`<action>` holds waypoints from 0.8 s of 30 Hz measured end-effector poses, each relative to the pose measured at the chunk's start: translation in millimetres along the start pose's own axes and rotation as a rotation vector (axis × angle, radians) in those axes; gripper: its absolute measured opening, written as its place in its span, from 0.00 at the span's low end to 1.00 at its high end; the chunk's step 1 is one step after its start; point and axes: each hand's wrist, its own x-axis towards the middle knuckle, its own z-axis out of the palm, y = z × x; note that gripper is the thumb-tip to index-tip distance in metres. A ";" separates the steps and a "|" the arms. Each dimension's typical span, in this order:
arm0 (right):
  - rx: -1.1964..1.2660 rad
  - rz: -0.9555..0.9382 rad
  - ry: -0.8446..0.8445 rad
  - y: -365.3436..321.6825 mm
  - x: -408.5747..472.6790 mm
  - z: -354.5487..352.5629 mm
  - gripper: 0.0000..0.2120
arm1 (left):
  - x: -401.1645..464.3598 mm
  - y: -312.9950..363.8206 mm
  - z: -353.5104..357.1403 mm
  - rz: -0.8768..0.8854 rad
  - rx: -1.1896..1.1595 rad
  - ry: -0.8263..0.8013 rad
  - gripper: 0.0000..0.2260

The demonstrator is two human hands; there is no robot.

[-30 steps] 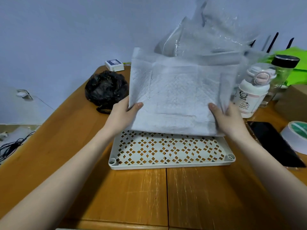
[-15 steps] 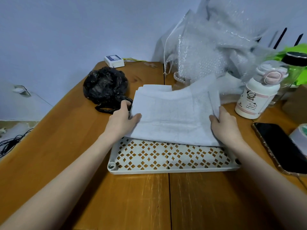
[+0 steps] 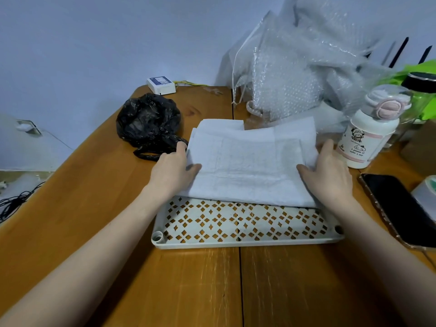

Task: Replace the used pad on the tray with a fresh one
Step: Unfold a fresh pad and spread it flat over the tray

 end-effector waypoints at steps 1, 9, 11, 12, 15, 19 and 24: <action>0.005 0.013 -0.017 2.3 2.7 0.5 0.26 | 0.6 -0.1 -0.6 -0.010 -0.011 0.002 0.19; 0.067 -0.013 -0.162 5.0 6.8 7.2 0.36 | 6.3 -5.7 -10.1 -0.217 -0.456 -0.242 0.31; 0.107 0.000 -0.136 3.9 7.5 9.2 0.35 | 7.1 -6.5 -12.4 -0.235 -0.521 -0.237 0.33; 0.131 0.020 -0.122 4.3 8.9 9.8 0.33 | 7.9 -5.9 -12.8 -0.237 -0.546 -0.204 0.31; 0.215 0.062 -0.096 6.3 15.5 9.1 0.29 | 11.2 -0.6 -14.6 -0.241 -0.554 -0.083 0.23; 0.276 0.106 -0.091 10.6 23.1 7.1 0.27 | 15.6 3.4 -15.4 -0.268 -0.698 -0.068 0.12; 0.175 0.115 -0.183 14.4 27.5 7.9 0.27 | 13.7 5.0 -20.2 -0.248 -0.857 0.040 0.05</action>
